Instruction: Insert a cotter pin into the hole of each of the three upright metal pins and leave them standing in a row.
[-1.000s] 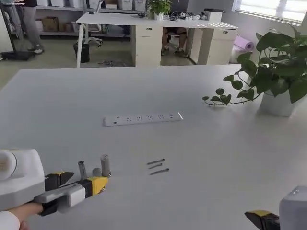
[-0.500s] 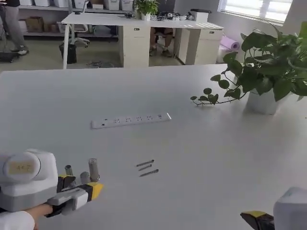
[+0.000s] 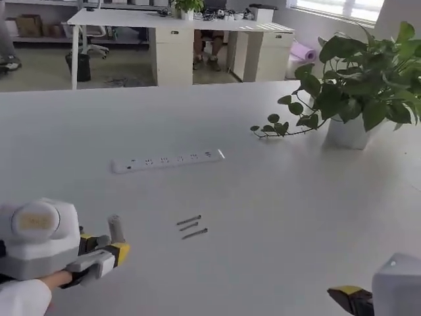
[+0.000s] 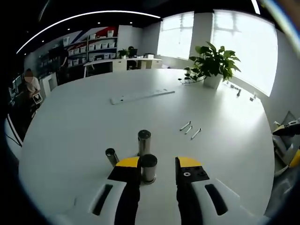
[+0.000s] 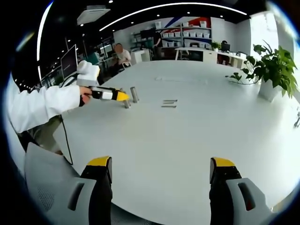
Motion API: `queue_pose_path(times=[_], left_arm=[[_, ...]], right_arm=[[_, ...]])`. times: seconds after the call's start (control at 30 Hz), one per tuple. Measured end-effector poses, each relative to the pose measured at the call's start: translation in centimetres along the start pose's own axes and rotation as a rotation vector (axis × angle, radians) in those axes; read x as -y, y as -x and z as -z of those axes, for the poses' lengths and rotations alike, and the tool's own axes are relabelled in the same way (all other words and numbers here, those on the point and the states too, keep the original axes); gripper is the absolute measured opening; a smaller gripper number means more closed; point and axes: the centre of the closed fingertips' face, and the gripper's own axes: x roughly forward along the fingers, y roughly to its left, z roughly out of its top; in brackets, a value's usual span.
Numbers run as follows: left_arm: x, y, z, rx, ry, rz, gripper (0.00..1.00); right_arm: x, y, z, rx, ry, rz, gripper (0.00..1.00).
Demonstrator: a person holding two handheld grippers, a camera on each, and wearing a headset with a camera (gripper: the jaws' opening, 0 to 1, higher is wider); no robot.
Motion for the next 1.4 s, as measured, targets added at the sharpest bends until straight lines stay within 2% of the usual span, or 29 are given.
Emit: queue_pose_path(times=[0.17, 0.4, 0.73, 1.03, 1.1, 1.17, 1.27, 1.3, 1.33, 1.4], left_arm=[[-0.4, -0.2, 0.0, 0.002, 0.009, -0.015, 0.19], [-0.9, -0.8, 0.5, -0.028, -0.014, -0.035, 0.13], [-0.9, -1.3, 0.8, -0.041, -0.026, -0.046, 0.13], [-1.1, -1.2, 0.8, -0.001, -0.019, -0.067, 0.12], [-1.4, -1.1, 0.8, 0.009, 0.025, -0.077, 0.12], [-1.5, -0.9, 0.8, 0.017, 0.034, -0.078, 0.11], [-1.5, -0.6, 0.9, 0.004, 0.003, -0.095, 0.11], [-1.4, -0.5, 0.8, 0.012, 0.011, -0.096, 0.11], [-1.2, -0.3, 0.6, 0.031, 0.054, -0.088, 0.11], [-0.9, 0.2, 0.2, 0.041, 0.032, -0.095, 0.11]], right_arm=[[-0.1, -0.1, 0.1, 0.000, -0.004, -0.002, 0.84], [0.1, 0.0, 0.1, 0.003, -0.009, 0.003, 0.84], [0.4, 0.1, 0.4, -0.004, -0.018, 0.006, 0.83], [0.3, -0.1, 0.8, -0.013, -0.026, 0.007, 0.84], [0.3, -0.1, 0.8, -0.015, -0.018, 0.006, 0.83], [0.4, -0.1, 0.8, -0.017, -0.017, 0.005, 0.84], [0.4, 0.0, 0.9, -0.015, -0.020, 0.005, 0.83], [0.4, 0.0, 0.9, -0.015, -0.022, 0.004, 0.83], [0.4, 0.0, 0.9, -0.014, -0.022, 0.004, 0.83], [0.3, 0.0, 0.9, -0.012, -0.012, -0.002, 0.82]])
